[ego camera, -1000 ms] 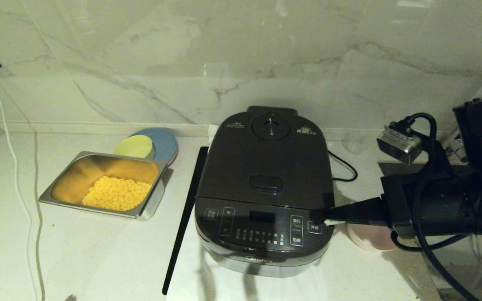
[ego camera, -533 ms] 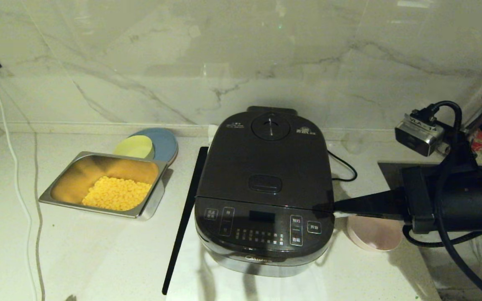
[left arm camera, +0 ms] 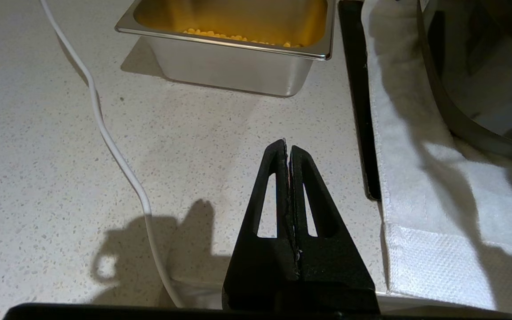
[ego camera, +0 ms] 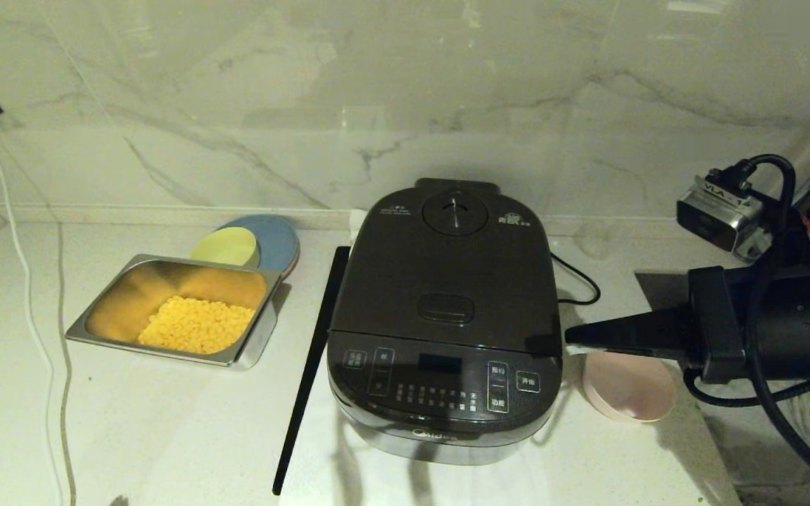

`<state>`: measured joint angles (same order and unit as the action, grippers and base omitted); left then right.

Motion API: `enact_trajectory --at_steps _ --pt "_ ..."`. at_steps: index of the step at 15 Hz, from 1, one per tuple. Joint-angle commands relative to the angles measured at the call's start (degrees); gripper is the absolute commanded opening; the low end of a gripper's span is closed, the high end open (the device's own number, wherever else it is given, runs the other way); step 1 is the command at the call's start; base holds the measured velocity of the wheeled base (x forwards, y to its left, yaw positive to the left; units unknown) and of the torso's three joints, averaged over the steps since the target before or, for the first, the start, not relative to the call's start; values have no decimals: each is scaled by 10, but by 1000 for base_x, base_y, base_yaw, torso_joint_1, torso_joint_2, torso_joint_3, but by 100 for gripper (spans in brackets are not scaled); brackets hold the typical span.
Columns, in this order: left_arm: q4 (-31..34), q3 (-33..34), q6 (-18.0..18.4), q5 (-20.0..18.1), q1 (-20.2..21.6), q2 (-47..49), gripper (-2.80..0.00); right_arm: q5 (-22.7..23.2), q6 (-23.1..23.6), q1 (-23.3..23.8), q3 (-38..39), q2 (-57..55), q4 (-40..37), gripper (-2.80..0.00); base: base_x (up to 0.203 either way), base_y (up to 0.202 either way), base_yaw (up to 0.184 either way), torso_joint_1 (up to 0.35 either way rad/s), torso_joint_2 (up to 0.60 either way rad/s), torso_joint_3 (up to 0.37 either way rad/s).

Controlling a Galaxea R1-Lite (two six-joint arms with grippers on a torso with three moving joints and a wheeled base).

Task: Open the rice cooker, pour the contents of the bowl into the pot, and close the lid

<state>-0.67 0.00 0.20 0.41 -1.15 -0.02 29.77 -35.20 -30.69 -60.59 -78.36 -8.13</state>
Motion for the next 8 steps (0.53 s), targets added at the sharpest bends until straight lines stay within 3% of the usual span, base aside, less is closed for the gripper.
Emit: enact_trajectory --at_steps 1,5,8 --pt "0 5 0 0 0 -1 -280 0 -2 9 0 8 -1 -280 0 0 0 0 0 0" --pt "0 5 0 0 0 -1 -280 -39 -1 17 -1 11 1 -280 0 0 0 0 0 0" --pt "0 5 0 0 0 -1 -280 -103 6 18 -10 6 0 -280 0 0 0 0 0 0"
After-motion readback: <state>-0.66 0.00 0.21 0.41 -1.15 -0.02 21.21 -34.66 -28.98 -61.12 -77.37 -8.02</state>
